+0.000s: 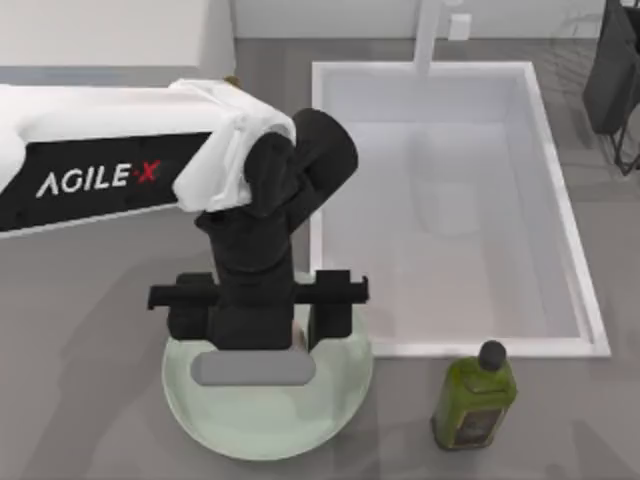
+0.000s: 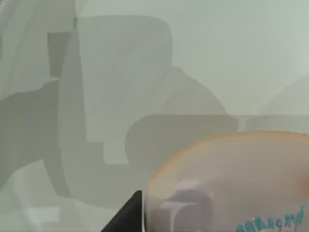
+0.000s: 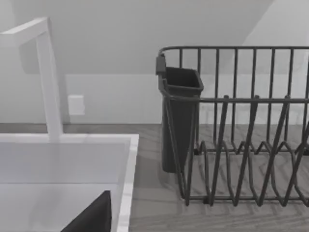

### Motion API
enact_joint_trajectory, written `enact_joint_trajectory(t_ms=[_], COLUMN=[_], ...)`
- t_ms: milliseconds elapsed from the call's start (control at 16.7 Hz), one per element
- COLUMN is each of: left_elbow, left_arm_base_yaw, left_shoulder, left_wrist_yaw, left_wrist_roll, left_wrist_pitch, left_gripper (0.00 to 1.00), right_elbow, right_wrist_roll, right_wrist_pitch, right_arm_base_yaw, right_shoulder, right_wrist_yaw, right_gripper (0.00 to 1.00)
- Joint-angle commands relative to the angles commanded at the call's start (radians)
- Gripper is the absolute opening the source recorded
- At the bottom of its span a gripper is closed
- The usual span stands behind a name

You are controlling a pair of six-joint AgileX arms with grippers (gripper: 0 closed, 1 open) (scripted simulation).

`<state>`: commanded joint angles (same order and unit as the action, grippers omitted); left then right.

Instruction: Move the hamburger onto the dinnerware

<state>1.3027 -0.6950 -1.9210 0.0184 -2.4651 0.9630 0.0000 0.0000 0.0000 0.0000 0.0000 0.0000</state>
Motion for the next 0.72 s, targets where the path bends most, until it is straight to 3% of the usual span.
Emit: enact_joint_trajectory(t_ms=[300, 720], left_elbow=[-0.013, -0.013], left_arm_base_yaw=[-0.001, -0.001], left_shoulder=[-0.010, -0.010], left_wrist_yaw=[0.000, 0.000], left_wrist_roll=[-0.002, -0.002], left_wrist_pitch=[-0.015, -0.015], left_gripper=[0.00, 0.53], right_elbow=[0.000, 0.000], right_wrist_roll=[0.000, 0.000], right_wrist_pitch=[0.000, 0.000], right_arm_base_yaw=[0.000, 0.000], right_shoulder=[0.000, 0.000], right_wrist_yaw=[0.000, 0.000], right_gripper=[1.00, 1.00])
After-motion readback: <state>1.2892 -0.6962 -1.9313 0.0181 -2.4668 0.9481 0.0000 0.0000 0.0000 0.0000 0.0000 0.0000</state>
